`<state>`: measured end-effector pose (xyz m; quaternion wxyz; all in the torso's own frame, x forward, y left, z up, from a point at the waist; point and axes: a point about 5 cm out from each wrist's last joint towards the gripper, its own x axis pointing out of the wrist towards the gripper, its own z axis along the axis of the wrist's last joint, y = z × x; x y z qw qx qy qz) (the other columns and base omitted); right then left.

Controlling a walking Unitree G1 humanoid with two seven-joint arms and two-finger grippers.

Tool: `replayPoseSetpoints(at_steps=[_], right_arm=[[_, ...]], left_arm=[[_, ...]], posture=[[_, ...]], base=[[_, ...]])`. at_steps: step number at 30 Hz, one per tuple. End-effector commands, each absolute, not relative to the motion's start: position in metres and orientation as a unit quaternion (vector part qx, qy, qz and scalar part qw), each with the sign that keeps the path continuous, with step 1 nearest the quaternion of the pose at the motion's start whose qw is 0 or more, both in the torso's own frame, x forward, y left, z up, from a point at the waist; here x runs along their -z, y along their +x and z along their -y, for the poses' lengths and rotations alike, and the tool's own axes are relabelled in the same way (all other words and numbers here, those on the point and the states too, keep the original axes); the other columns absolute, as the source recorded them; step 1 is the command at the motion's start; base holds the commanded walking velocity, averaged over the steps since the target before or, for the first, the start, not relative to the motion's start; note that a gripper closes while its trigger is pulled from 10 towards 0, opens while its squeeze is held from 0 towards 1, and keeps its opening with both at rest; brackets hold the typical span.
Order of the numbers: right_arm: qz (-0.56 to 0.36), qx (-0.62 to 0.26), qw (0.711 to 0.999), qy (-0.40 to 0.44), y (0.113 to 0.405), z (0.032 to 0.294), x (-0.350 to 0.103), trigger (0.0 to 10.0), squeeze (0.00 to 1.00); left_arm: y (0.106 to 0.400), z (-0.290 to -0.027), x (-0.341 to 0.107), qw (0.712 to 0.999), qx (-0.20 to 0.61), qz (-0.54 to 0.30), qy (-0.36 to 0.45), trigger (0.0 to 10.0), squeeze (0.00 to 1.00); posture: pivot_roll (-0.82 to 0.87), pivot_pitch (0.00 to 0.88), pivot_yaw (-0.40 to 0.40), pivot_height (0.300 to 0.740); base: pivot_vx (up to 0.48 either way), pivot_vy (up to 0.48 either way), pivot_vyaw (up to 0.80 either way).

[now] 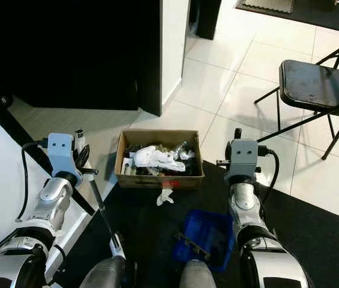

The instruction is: Sweep floor

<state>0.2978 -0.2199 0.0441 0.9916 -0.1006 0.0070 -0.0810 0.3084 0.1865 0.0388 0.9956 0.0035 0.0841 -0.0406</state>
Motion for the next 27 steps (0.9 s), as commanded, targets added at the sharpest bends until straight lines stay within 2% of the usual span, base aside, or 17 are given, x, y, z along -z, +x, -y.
replayPoseSetpoints(at_steps=[1,8,17,19,27], right_arm=[[-0.011,0.079,0.991,-0.105,0.3,0.219,-0.045,10.0,0.0],[-0.013,0.073,0.991,-0.111,0.297,0.218,-0.042,10.0,0.0],[-0.027,0.06,0.991,-0.12,0.282,0.217,-0.029,10.0,0.0],[-0.027,0.061,0.991,-0.12,0.282,0.217,-0.029,10.0,0.0],[-0.002,0.075,0.99,-0.119,0.306,0.222,-0.053,10.0,0.0]], left_arm=[[0.305,-0.189,-0.033,0.994,0.042,-0.103,0.012,10.0,0.0],[0.304,-0.197,-0.034,0.995,0.015,-0.095,0.021,10.0,0.0],[0.291,-0.196,-0.024,0.994,0.021,-0.105,0.03,10.0,0.0],[0.29,-0.197,-0.023,0.994,0.019,-0.107,0.028,10.0,0.0],[0.317,-0.196,-0.048,0.997,0.012,-0.076,0.022,10.0,0.0]], posture=[[0.02,0.0,0.02,0.74],[0.03,0.0,0.006,0.74],[0.01,0.025,-0.009,0.74],[0.01,0.002,-0.01,0.74],[0.01,0.0,0.002,0.74]], base=[[0.0,0.0,0.0],[0.0,0.0,0.0],[0.0,0.0,0.0],[0.0,0.0,0.0],[0.0,0.0,0.0]])
